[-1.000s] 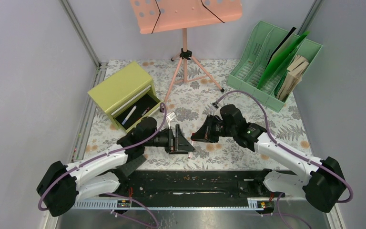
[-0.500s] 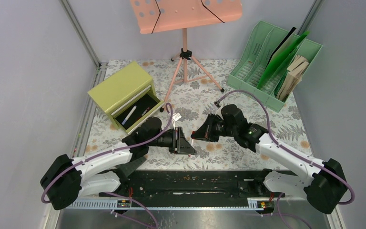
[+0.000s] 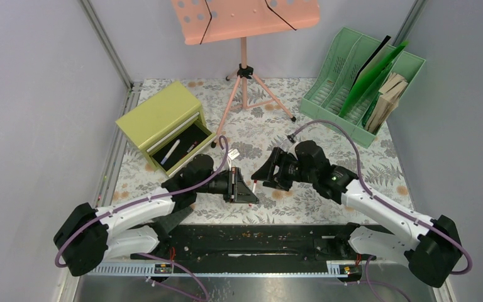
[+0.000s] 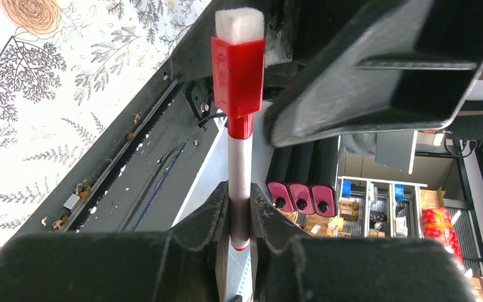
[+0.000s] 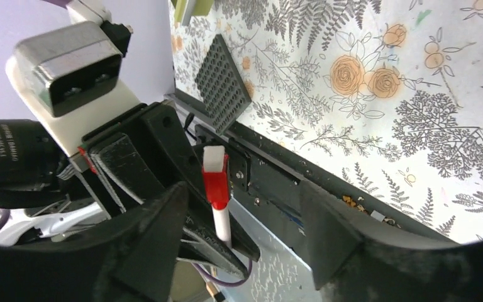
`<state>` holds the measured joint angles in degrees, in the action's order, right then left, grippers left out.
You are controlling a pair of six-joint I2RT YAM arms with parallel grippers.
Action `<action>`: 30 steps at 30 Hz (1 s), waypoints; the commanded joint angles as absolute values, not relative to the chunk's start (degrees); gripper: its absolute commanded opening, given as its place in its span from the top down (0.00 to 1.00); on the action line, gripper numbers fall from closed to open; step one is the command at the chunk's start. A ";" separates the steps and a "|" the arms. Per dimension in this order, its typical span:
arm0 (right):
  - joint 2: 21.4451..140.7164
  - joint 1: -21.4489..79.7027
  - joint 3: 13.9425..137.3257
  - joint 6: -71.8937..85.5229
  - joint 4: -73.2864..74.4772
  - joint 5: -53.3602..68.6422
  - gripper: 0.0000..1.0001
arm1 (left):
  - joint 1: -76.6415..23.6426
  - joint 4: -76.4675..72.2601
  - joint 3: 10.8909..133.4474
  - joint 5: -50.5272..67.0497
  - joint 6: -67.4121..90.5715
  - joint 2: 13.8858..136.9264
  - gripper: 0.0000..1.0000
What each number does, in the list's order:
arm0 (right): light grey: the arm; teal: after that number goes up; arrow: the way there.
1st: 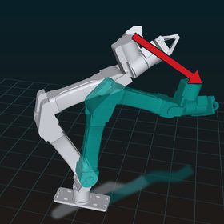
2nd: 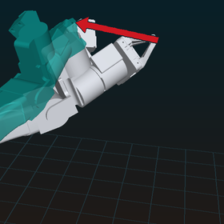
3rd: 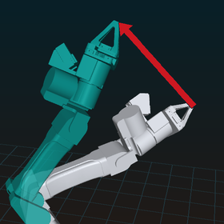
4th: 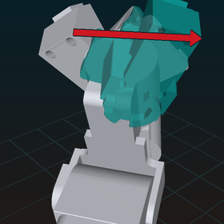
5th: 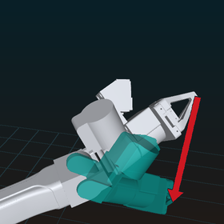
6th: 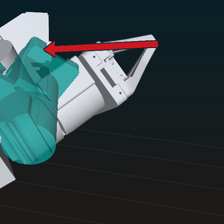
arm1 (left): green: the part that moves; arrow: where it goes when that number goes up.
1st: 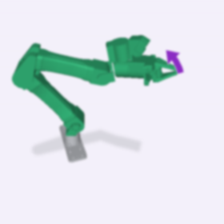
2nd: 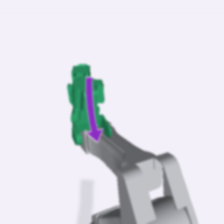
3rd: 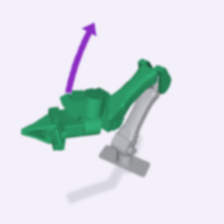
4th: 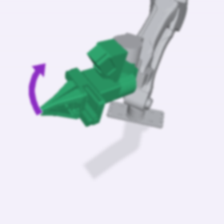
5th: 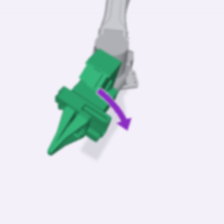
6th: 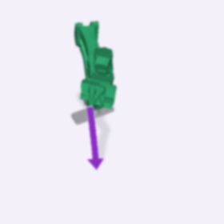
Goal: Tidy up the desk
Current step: Place the stationery in the drawer.
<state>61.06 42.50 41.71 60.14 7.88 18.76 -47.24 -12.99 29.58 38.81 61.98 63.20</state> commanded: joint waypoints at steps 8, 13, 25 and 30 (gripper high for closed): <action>52.86 43.05 39.23 58.08 12.46 12.07 0.18 | -46.88 2.28 33.93 32.94 48.46 59.75 0.95; 51.78 43.04 37.07 59.29 10.35 11.97 0.17 | -42.74 13.33 36.81 30.17 40.60 59.18 0.96; 52.30 43.03 35.62 58.95 8.87 13.41 0.18 | -27.66 43.43 53.48 13.50 18.90 63.60 1.00; 52.45 43.03 34.81 59.45 8.08 13.81 0.18 | -26.07 50.13 59.82 1.84 11.99 67.29 1.00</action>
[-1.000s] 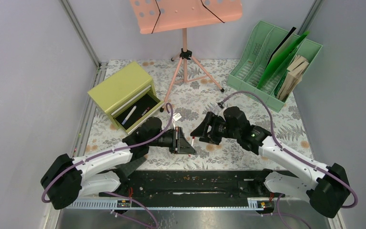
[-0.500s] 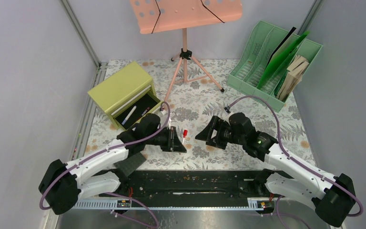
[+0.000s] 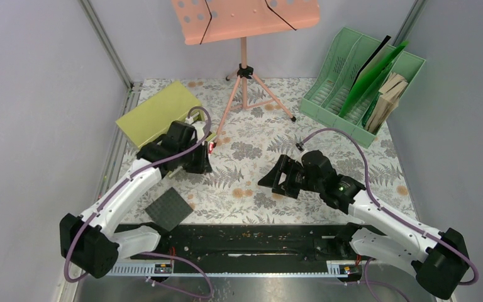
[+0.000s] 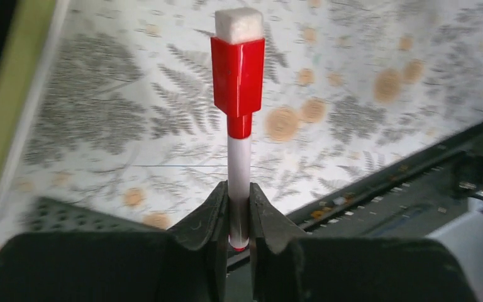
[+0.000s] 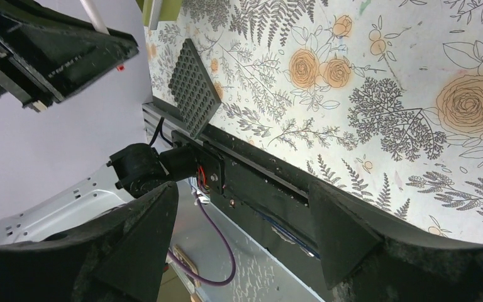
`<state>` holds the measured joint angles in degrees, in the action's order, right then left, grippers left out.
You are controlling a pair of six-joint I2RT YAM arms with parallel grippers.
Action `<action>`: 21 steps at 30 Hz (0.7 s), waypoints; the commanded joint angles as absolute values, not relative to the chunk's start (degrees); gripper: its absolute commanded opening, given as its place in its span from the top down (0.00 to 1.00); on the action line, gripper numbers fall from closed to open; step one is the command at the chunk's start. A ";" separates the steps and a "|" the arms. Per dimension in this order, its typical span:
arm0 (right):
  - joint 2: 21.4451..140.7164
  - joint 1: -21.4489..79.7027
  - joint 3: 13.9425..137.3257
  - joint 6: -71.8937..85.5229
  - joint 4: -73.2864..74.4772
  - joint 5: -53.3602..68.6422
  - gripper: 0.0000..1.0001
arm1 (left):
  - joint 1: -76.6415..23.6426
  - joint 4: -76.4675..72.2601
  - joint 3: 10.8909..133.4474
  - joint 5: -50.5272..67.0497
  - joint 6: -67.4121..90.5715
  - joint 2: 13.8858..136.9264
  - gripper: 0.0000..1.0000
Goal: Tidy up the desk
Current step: Place the stationery in the drawer.
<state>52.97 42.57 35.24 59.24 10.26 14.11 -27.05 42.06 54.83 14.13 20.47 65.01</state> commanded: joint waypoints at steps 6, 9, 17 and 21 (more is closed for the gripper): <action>52.62 43.01 34.41 60.12 7.02 14.26 0.18 | -24.59 53.28 65.35 -15.32 8.84 72.08 1.00; 53.14 43.06 34.41 60.16 6.73 14.78 0.18 | -24.22 53.78 67.51 -19.07 8.71 74.62 1.00; 53.57 43.02 33.50 61.13 5.50 15.27 0.18 | -24.21 57.36 74.40 -30.60 8.57 83.17 0.96; 53.83 43.05 33.22 61.51 4.88 15.64 0.18 | -24.21 58.25 75.91 -35.22 8.61 86.28 0.95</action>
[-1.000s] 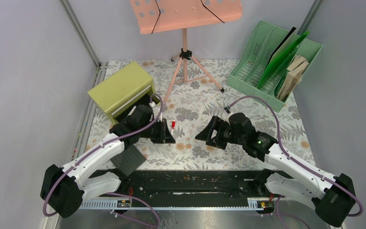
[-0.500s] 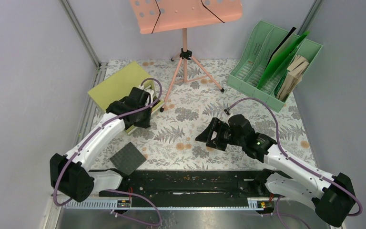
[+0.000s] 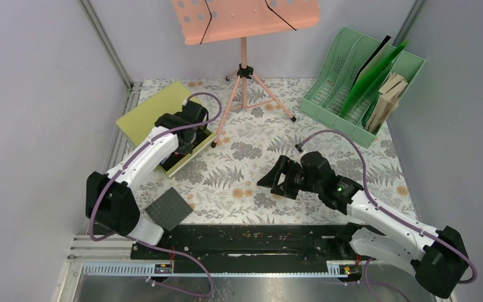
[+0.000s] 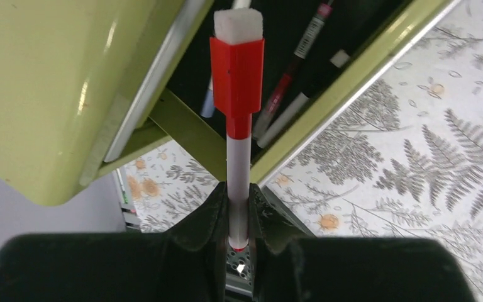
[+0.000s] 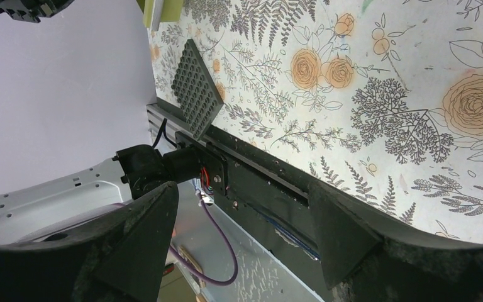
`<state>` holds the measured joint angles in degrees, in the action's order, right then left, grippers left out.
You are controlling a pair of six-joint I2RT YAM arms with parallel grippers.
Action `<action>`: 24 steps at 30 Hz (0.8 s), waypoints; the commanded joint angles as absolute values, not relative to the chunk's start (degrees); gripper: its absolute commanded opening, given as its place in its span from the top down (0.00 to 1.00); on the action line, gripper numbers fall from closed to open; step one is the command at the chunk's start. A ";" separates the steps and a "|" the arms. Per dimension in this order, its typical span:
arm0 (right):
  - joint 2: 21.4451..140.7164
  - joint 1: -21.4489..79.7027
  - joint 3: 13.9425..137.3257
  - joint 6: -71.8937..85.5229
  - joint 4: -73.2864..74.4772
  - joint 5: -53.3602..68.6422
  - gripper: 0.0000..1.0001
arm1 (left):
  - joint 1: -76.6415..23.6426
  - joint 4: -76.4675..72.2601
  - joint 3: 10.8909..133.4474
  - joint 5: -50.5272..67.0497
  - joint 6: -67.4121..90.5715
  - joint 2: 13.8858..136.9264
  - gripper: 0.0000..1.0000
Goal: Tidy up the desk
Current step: Place the stationery in the drawer.
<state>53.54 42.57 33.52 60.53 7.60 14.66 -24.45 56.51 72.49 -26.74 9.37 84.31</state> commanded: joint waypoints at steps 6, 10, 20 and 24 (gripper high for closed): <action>54.38 43.00 33.30 61.75 4.50 16.70 0.19 | -24.26 59.49 77.89 -36.59 8.53 88.11 0.86; 54.86 42.98 33.22 62.01 3.73 16.93 0.20 | -24.25 59.58 77.37 -37.44 8.28 88.19 0.79; 55.49 43.04 33.02 62.14 3.01 17.97 0.22 | -24.25 59.61 76.99 -38.95 8.62 87.54 0.61; 55.33 42.99 32.84 62.18 2.93 17.93 0.22 | -24.19 59.69 76.87 -37.42 8.69 86.59 0.61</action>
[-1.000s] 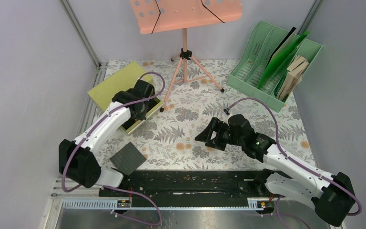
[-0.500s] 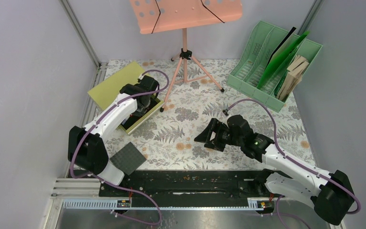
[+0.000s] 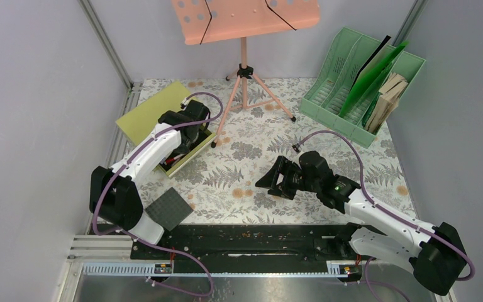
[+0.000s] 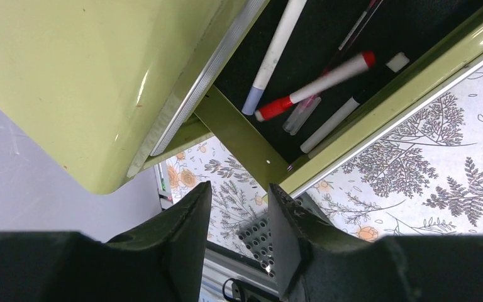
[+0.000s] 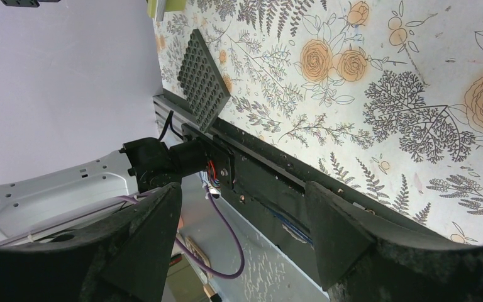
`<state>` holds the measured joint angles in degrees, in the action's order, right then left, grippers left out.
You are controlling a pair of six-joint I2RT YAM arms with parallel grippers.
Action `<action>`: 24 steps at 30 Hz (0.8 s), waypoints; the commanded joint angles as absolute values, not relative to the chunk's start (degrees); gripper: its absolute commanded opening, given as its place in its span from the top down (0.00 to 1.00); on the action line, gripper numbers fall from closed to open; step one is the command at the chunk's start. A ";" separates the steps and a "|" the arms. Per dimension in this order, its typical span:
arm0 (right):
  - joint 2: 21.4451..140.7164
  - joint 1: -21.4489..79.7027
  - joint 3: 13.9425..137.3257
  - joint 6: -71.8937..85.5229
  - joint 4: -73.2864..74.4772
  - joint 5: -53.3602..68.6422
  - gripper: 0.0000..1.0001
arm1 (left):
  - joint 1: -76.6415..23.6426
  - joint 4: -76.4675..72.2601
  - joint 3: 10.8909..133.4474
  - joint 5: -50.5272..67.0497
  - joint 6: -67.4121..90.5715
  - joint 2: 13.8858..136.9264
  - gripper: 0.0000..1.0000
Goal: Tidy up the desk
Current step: Place the stationery in the drawer.
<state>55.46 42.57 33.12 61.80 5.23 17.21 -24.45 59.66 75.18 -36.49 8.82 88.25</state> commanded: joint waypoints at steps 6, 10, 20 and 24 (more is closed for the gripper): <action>55.45 43.01 32.39 62.48 2.39 18.02 0.22 | -24.43 59.58 76.43 -31.51 8.57 84.18 0.61; 55.70 43.06 32.34 62.66 2.20 18.26 0.22 | -25.57 59.53 76.41 -25.71 8.35 82.08 0.61; 56.18 43.06 32.45 62.68 2.30 18.37 0.21 | -32.74 58.42 73.06 -20.17 10.50 81.47 0.63; 55.84 43.03 32.03 62.69 2.47 18.22 0.21 | -35.62 57.47 71.79 -20.39 11.40 83.22 0.64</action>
<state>56.16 42.57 32.56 62.46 3.95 17.58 -33.45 59.42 72.75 -21.76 9.82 82.13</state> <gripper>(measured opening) 0.785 0.367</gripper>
